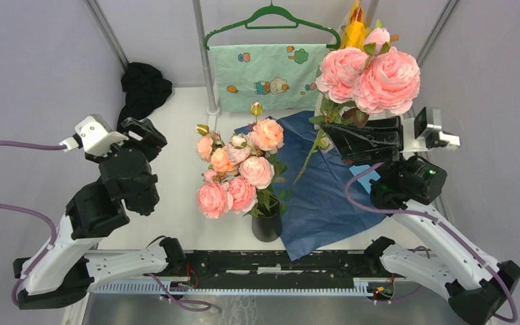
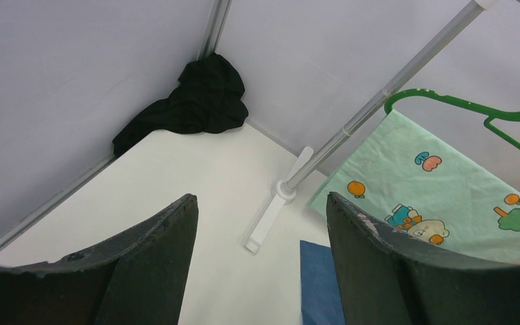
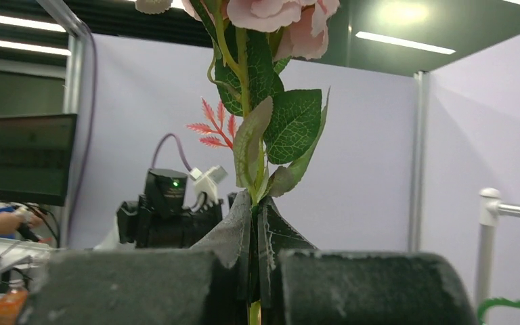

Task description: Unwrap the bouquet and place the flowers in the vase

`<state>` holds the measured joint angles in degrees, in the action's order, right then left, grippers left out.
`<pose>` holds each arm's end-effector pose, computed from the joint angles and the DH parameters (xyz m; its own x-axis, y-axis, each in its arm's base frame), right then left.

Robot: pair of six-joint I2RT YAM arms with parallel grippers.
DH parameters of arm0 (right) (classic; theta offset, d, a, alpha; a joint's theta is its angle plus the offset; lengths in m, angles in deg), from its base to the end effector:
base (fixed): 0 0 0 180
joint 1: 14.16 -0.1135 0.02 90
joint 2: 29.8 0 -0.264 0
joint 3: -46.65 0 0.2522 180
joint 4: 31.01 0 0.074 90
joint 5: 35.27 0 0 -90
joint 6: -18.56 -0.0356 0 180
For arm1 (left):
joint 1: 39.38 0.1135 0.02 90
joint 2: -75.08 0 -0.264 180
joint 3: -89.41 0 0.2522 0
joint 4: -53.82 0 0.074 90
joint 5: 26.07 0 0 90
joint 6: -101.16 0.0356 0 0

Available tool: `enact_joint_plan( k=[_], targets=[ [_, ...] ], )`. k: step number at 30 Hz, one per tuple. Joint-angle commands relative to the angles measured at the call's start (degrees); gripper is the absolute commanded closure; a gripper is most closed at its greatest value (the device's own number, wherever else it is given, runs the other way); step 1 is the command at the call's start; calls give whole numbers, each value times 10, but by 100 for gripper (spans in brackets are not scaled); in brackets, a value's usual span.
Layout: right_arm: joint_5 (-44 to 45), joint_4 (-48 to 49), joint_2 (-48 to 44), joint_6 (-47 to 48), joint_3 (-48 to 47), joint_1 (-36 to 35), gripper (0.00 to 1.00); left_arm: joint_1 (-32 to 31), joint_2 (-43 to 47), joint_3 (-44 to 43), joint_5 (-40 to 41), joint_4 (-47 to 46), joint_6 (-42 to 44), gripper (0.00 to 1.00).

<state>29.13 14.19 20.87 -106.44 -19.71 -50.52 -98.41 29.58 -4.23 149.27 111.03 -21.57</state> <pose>0.1093 0.0996 0.4786 0.1726 0.7694 -0.6150 -0.9802 0.1957 -0.0302 0.0712 -0.0496 0.4775 0.1679 -0.3652 -0.9157 -0.4113 0.8182 -0.4017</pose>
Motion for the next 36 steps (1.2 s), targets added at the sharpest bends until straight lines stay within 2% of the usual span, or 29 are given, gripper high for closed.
enact_joint_plan(
  k=[1, 9, 21, 36],
  targets=[
    [-38, 170, 50, -136, 11, -2, 100, -3, -8, -7, -3, -9, -22, 24],
    [-34, 197, 85, -158, 24, -15, 100, -3, -1, -1, -5, -9, -25, 25],
    [-32, 196, 128, -135, 28, -89, 100, -3, -9, 0, -6, -10, -27, 25],
    [-29, 195, 148, -98, 114, -112, 100, -3, -11, 5, -4, -10, -29, 24]
  ],
)
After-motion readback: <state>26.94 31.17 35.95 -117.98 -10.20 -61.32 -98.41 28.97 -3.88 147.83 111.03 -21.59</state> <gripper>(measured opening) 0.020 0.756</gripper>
